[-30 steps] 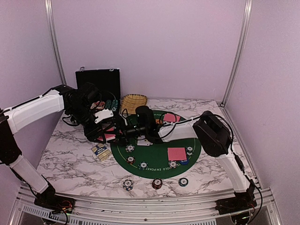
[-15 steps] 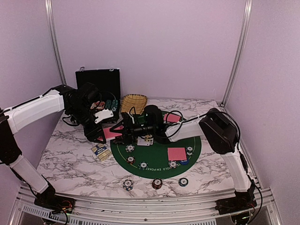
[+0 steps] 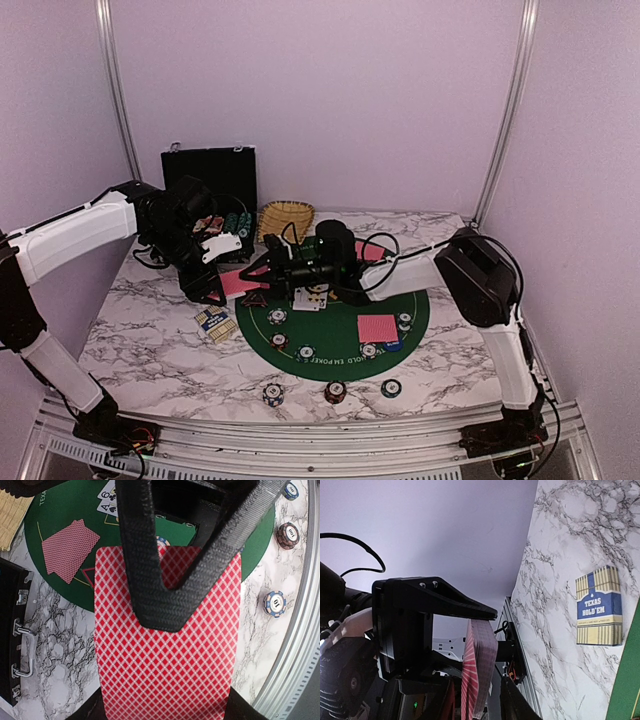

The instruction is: Distribute texas hold em gaming equipment

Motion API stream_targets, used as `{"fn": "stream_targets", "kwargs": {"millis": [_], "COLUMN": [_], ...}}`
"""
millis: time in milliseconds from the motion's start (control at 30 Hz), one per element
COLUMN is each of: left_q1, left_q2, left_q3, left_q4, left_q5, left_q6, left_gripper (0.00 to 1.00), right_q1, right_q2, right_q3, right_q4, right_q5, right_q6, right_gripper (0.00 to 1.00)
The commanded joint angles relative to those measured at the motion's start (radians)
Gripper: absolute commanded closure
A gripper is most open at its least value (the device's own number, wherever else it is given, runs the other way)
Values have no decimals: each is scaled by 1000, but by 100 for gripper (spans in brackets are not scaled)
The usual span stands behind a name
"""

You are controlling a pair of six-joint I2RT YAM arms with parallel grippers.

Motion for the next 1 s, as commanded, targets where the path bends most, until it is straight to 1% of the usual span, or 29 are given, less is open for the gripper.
{"fn": "stream_targets", "kwargs": {"millis": [0,333,533,700,967], "left_q1": [3,3,3,3,5], "left_q2": [-1,-2,0,-2,-9], "left_q3": [5,4,3,0,-6], "left_q4": [-12,-12,-12,-11,-12], "left_q5": [-2,-3,1,-4,-10], "left_q6": [1,0,0,-1,0], "left_gripper": [100,100,100,100,100], "right_q1": [-13,-13,-14,-26,-77], "right_q2": [-55,-60,-53,-80,-157], "right_q3": [-16,-13,-11,-20,-87], "right_q4": [61,54,50,18,-30], "right_q5": [-5,-13,-22,-30,-48], "right_q6": [21,19,22,-2,-63], "right_gripper": [72,88,100,100,100]}}
